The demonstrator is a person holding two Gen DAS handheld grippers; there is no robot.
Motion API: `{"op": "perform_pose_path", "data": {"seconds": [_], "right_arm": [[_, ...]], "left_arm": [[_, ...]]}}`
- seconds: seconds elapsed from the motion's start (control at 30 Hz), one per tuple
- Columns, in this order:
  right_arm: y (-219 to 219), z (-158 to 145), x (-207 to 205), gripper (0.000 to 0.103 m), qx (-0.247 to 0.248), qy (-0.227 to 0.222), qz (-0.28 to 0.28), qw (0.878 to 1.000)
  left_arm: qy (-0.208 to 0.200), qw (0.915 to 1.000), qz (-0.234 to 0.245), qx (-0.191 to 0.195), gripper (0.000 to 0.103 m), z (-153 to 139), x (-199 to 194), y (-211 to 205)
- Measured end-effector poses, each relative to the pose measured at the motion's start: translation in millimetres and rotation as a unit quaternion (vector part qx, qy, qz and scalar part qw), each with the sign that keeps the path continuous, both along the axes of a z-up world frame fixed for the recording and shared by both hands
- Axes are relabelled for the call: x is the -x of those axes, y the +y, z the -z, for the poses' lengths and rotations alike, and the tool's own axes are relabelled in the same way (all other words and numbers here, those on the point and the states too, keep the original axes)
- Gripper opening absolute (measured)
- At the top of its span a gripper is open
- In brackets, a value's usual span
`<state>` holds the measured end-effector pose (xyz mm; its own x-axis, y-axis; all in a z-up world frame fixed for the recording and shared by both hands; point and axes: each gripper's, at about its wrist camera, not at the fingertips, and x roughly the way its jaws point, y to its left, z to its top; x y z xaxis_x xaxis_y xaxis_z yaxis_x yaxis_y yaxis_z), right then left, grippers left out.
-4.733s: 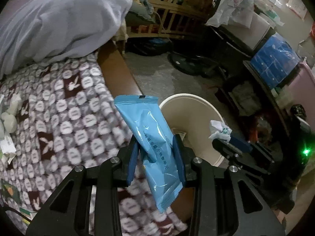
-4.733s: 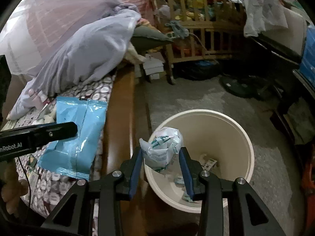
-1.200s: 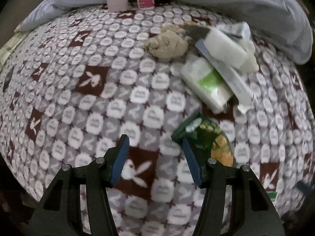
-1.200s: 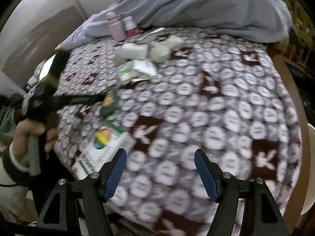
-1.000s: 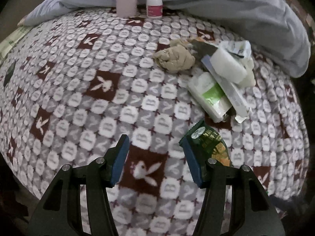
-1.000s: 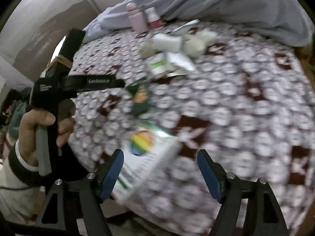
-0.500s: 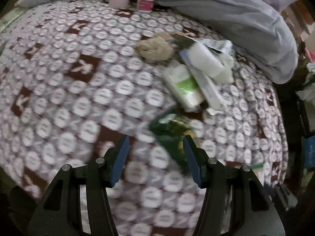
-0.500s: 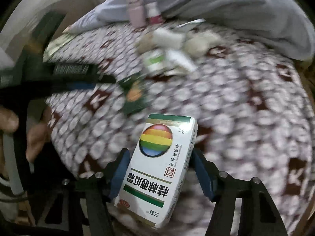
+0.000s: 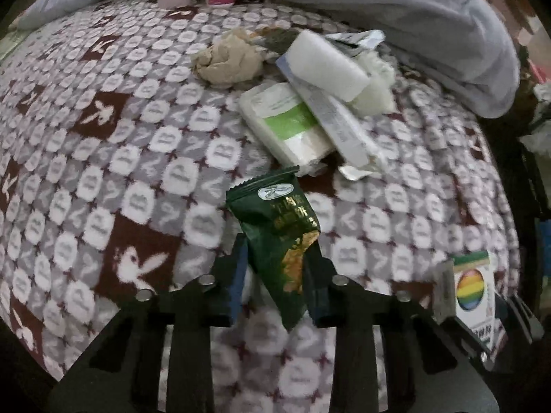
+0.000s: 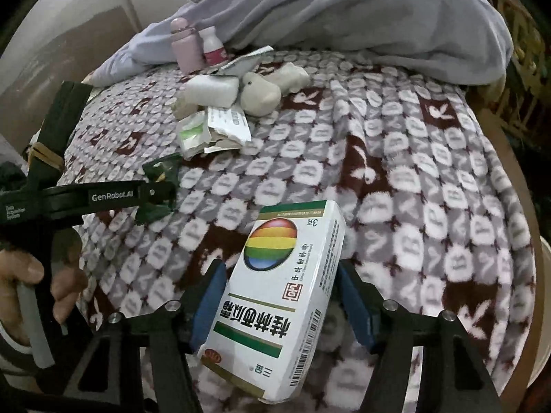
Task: Collect trash
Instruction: 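Grasp the green snack packet with the left tool while the right tool grasps the white medicine box, then carry both items over the bucket and open both tools to drop them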
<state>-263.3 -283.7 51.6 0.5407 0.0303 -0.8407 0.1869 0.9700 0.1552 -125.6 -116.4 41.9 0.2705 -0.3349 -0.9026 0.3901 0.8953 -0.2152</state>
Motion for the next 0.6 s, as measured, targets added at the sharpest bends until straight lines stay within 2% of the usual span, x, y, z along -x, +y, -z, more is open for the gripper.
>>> {"op": "perform_pose_path", "data": {"seconds": [0.2, 0.6], "right_arm": [[-18, -21, 13, 0.063, -0.008, -0.031, 0.020, 0.999], [-74, -42, 53, 0.063, -0.007, -0.059, 0.088, 0.994]], "left_arm": [[-0.025, 0.9987, 0.036, 0.027, 0.023, -31, 21, -13], [-0.047, 0.9918, 0.115, 0.030, 0.023, -62, 64, -82]]}}
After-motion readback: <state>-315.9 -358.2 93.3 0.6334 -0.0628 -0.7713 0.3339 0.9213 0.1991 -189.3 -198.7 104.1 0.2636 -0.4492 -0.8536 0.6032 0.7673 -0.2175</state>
